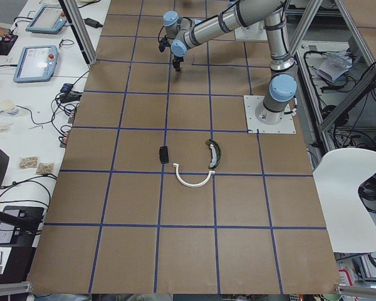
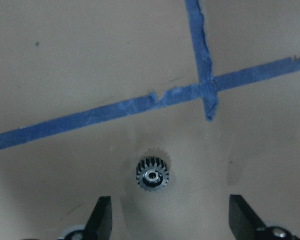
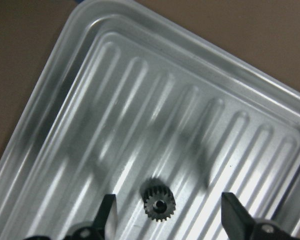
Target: Place bearing gear from tray to pile
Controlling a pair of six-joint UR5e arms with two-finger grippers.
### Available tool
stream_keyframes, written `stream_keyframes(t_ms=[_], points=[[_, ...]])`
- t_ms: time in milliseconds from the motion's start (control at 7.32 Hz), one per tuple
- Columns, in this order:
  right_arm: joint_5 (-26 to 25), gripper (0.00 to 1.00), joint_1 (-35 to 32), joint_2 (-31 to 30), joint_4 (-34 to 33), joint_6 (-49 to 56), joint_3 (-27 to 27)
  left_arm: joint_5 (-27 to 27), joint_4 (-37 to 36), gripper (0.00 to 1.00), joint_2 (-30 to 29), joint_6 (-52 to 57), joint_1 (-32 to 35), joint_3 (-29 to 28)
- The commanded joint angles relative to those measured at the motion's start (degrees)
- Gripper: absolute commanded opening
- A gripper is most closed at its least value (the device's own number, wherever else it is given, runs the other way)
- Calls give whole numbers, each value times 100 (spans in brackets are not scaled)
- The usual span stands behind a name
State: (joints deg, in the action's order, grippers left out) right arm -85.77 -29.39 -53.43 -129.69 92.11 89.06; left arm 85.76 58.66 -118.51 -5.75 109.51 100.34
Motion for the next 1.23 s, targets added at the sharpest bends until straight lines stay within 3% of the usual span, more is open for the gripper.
stream_keyframes(t_ms=[0,273,410,546,683,820,1093], points=[[-1,60,-14,26,-13,9,-2,20,5,81,-75,4,-9,-6],[-1,24,-14,26,22,17,-2,11,-47,75,-119,4,-9,-32],[-1,14,-14,17,49,35,-2,20,-82,74,-163,-5,-9,-32],[-1,10,-14,17,75,35,6,20,-82,64,-181,4,-9,-32],[-1,9,-66,-79,197,0,-11,20,-82,42,-181,13,-9,-32],[-45,9,-275,-506,451,-87,-11,20,-82,6,-172,30,-9,-32],[-351,9,-767,-1516,1757,-953,-2,20,-82,0,-163,30,-26,-41]])
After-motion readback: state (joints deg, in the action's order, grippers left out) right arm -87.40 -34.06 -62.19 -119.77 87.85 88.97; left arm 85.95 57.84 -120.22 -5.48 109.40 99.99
